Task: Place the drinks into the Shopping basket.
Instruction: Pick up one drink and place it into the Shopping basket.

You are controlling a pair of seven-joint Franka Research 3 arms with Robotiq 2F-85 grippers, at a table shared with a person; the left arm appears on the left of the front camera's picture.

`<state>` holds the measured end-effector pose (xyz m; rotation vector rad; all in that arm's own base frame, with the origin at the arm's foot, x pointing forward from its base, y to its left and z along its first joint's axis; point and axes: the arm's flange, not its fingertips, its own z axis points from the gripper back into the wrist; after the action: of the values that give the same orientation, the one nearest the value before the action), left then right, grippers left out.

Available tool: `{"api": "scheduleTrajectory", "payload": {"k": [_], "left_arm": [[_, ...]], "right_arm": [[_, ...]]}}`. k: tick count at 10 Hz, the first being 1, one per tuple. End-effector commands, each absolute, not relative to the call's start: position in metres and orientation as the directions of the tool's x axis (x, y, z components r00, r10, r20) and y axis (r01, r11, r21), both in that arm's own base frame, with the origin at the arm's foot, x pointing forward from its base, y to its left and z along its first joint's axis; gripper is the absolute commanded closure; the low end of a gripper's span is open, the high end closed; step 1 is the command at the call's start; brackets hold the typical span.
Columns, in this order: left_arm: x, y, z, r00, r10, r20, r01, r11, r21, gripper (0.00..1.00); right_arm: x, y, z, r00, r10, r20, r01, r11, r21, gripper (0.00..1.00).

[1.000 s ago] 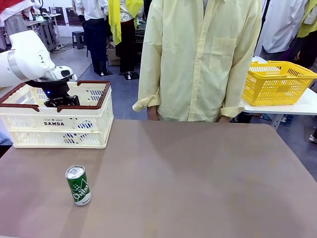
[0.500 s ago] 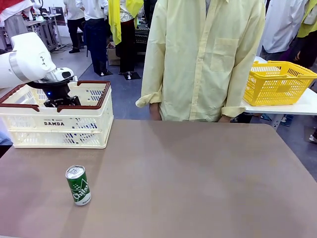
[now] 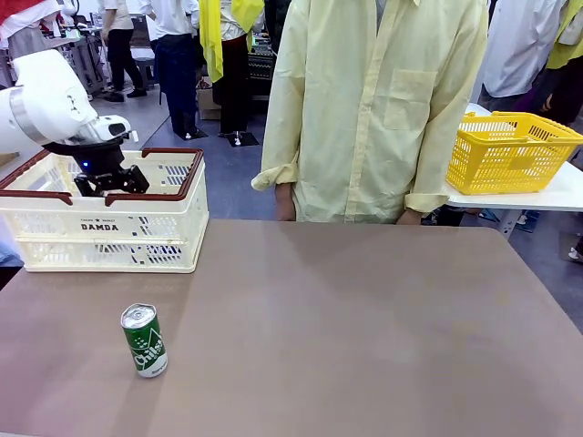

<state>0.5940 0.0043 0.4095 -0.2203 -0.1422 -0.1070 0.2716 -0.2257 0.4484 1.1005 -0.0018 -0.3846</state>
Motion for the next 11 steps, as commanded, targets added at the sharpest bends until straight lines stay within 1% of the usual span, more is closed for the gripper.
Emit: {"api": "scheduleTrajectory", "payload": {"k": [1,2,3,4,5,6,7,8,10,11], "left_arm": [[0.566,0.01,0.45,0.985,-0.05,0.163,0.1,0.942,-0.32,0.0],[0.543,0.015,0.485,0.99,-0.029,0.137,0.086,0.899,-0.43,0.0],[0.511,0.025,0.531,0.993,-0.023,0.119,0.09,0.798,-0.596,0.0],[0.484,0.043,0.564,0.992,-0.045,0.122,0.118,0.707,-0.698,0.0],[0.46,0.068,0.585,0.992,-0.038,0.12,0.118,0.612,-0.782,0.0],[0.445,0.098,0.594,0.992,-0.029,0.124,0.121,0.506,-0.854,0.0],[0.434,0.129,0.59,0.993,-0.015,0.113,0.11,0.391,-0.914,0.0],[0.419,0.16,0.577,0.991,-0.042,0.129,0.136,0.253,-0.958,0.0],[0.391,0.201,0.541,0.992,0.006,0.128,0.127,0.098,-0.987,0.0],[0.383,0.211,0.526,0.992,-0.012,0.123,0.124,0.075,-0.99,0.0]], "right_arm": [[0.27,-0.224,0.45,0.934,-0.301,-0.191,0.305,0.394,0.867,0.0],[0.27,-0.224,0.45,0.934,-0.301,-0.191,0.305,0.394,0.867,0.0],[0.27,-0.224,0.45,0.934,-0.301,-0.191,0.305,0.394,0.867,0.0],[0.27,-0.224,0.45,0.934,-0.301,-0.191,0.305,0.394,0.867,0.0],[0.27,-0.224,0.45,0.934,-0.301,-0.191,0.305,0.394,0.867,0.0],[0.27,-0.224,0.45,0.934,-0.301,-0.191,0.305,0.394,0.867,0.0],[0.27,-0.224,0.45,0.934,-0.301,-0.191,0.305,0.394,0.867,0.0],[0.27,-0.224,0.45,0.934,-0.301,-0.191,0.305,0.394,0.867,0.0],[0.27,-0.224,0.45,0.934,-0.301,-0.191,0.305,0.394,0.867,0.0],[0.27,-0.224,0.45,0.934,-0.301,-0.191,0.305,0.394,0.867,0.0]]}}
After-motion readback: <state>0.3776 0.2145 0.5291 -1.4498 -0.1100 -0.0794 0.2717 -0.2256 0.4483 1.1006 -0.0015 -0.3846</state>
